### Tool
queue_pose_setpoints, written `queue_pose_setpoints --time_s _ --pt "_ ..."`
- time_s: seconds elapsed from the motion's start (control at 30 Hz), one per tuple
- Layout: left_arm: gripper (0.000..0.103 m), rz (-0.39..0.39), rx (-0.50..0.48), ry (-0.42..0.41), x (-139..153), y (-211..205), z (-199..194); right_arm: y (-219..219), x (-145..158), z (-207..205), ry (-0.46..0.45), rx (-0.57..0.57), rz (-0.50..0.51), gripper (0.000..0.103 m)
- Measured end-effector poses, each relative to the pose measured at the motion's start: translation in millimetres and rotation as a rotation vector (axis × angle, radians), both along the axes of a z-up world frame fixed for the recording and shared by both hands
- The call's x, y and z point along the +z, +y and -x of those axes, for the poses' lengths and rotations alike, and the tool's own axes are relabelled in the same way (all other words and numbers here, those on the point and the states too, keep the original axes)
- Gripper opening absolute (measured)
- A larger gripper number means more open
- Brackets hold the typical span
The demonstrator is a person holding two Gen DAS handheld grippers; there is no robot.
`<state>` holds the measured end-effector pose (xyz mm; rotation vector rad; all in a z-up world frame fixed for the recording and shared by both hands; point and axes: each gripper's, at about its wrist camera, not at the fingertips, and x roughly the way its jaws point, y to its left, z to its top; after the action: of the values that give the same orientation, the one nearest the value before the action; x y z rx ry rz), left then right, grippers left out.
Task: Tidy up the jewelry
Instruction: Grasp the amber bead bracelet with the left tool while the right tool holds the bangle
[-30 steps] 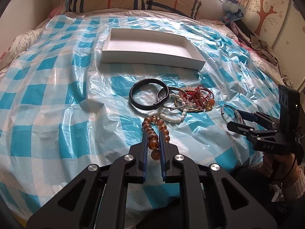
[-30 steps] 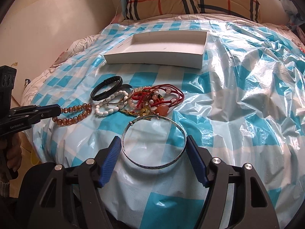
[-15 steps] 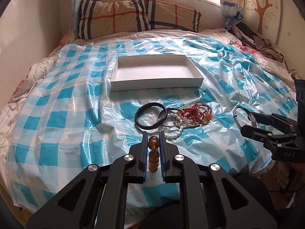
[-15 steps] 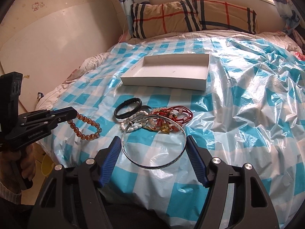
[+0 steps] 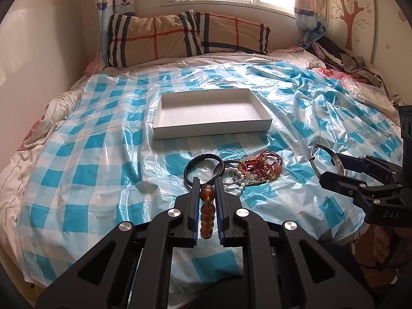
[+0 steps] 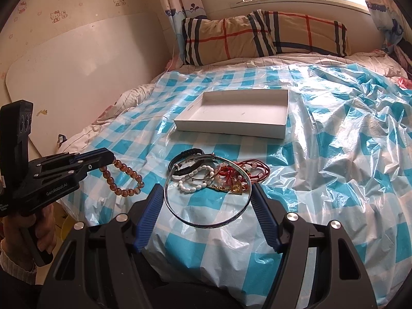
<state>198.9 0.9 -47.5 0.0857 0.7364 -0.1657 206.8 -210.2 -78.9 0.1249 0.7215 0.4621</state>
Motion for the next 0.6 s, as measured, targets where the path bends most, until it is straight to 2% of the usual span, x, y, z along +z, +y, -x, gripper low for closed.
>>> queue_pose_setpoints --time_s 0.6 --pt "0.010 0.063 0.006 -0.034 13 10 -19 -5 8 -19 -0.040 -0.036 -0.009 0.067"
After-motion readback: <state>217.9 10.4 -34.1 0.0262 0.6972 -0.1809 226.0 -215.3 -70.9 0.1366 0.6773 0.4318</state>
